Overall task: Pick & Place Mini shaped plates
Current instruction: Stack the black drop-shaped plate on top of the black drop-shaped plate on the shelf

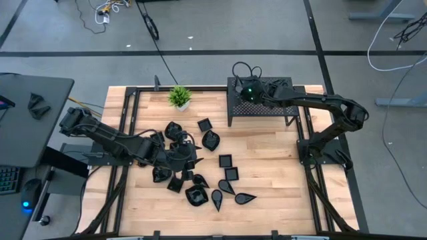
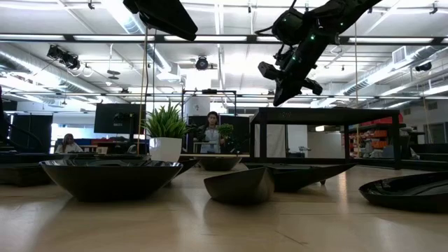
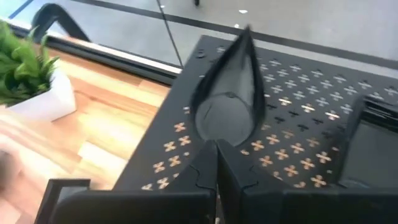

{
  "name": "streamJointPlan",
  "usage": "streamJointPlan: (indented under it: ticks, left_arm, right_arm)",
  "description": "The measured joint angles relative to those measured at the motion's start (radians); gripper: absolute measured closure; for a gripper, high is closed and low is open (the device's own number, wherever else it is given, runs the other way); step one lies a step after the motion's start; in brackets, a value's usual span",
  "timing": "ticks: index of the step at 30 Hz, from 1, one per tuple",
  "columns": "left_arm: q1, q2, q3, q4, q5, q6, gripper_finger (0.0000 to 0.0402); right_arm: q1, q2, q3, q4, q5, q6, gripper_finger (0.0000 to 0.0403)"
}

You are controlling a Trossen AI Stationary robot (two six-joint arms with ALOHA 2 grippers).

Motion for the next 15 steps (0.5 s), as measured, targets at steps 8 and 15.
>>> streamJointPlan:
  ticks: [8,15]
  left_arm:
    - [0.000,0.000,0.000,0.000,0.000,-0.002,0.0209]
    - [0.000,0.000,0.000,0.000,0.000,-0.002,0.0209]
  right_arm:
    - [-0.010,0.034,0.000,0.031,0.000,-0.020,0.0397]
    - [-0.009,0.042,0.000,0.033,-0.008,-0.020,0.0397]
